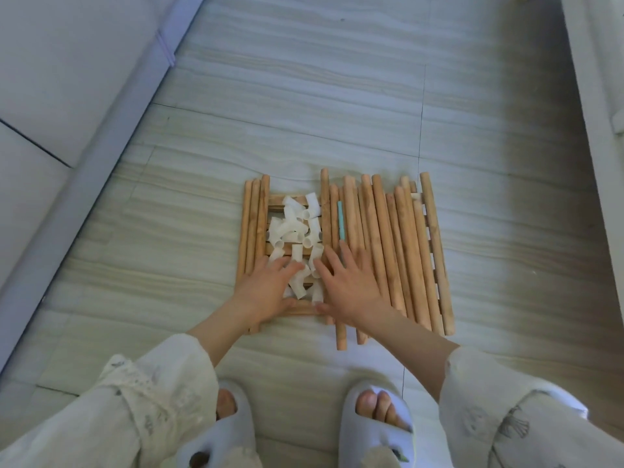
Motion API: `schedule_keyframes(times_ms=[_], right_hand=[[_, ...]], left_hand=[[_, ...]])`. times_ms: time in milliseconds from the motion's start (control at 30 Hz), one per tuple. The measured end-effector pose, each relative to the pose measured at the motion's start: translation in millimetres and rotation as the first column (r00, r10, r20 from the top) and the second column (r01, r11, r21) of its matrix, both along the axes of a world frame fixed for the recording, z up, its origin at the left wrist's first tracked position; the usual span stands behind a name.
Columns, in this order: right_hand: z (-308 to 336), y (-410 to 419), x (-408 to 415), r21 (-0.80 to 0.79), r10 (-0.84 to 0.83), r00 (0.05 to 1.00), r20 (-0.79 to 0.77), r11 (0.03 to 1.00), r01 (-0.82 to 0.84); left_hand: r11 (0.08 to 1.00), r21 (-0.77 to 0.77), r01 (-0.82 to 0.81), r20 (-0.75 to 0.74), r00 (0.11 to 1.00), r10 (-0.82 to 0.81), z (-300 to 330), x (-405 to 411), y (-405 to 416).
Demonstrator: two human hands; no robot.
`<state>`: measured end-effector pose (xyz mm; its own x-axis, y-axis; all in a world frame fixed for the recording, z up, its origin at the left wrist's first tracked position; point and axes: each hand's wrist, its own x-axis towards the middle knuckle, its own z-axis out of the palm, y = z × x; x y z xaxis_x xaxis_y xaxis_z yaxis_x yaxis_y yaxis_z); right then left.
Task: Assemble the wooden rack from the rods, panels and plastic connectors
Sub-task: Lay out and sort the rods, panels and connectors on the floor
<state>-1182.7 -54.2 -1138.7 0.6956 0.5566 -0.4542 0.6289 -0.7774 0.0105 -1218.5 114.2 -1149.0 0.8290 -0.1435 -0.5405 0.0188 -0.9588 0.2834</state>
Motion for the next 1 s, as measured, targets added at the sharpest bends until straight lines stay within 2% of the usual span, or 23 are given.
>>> schedule_keyframes(times_ms=[133, 267, 433, 500, 567, 633, 700, 767, 833, 900, 933, 1000], right_hand=[[-3, 8, 4, -0.01, 0.069, 0.996, 0.058, 0.998, -0.069], [2, 9, 0, 0.086, -0.003, 0.999, 0.038, 0.996, -0.001], [-1, 2, -9, 0.156, -0.045, 0.999, 0.027, 0.987, 0.04], [0, 5, -8, 0.132, -0.026, 0.999, 0.03, 0.991, 0.021], [3, 9, -2, 0.099, 0.009, 1.0, 0.028, 0.995, -0.012], [6, 15, 6, 0.038, 0.045, 0.998, 0.032, 0.998, -0.047], [8, 22, 10, -0.014, 0.074, 0.997, 0.036, 0.997, -0.074], [9, 25, 10, -0.02, 0.072, 0.997, 0.008, 0.997, -0.072], [10, 27, 12, -0.01, 0.062, 0.998, -0.032, 0.998, -0.063], [11, 28, 14, -0.022, 0.063, 0.996, -0.056, 0.998, -0.064], [12, 29, 15, -0.039, 0.063, 0.996, -0.07, 0.997, -0.066], [13, 31, 17, -0.08, 0.073, 0.992, -0.1, 0.993, -0.081]], left_hand=[[0.995, 0.036, -0.094, 0.066, 0.994, 0.092, -2, 4, -8], [0.988, 0.033, -0.153, 0.16, 0.976, 0.145, -8, 4, -10], [0.984, -0.119, -0.129, 0.244, 0.957, 0.155, -17, 0, -1], [0.954, -0.231, -0.19, 0.284, 0.925, 0.254, -15, -5, 0], [0.872, -0.372, -0.318, 0.252, 0.869, 0.425, -10, -6, 3], [0.74, -0.509, -0.439, 0.173, 0.79, 0.588, 1, -6, 9], [0.619, -0.584, -0.525, 0.123, 0.696, 0.707, 14, -8, 20], [0.513, -0.593, -0.62, 0.099, 0.577, 0.811, 20, -12, 39], [0.368, -0.572, -0.733, 0.04, 0.424, 0.905, 18, -18, 65], [0.249, -0.526, -0.813, -0.023, 0.307, 0.952, 11, -22, 87], [0.244, -0.483, -0.841, -0.019, 0.289, 0.957, 6, -24, 96], [0.319, -0.384, -0.866, 0.027, 0.335, 0.942, 0, -28, 109]])
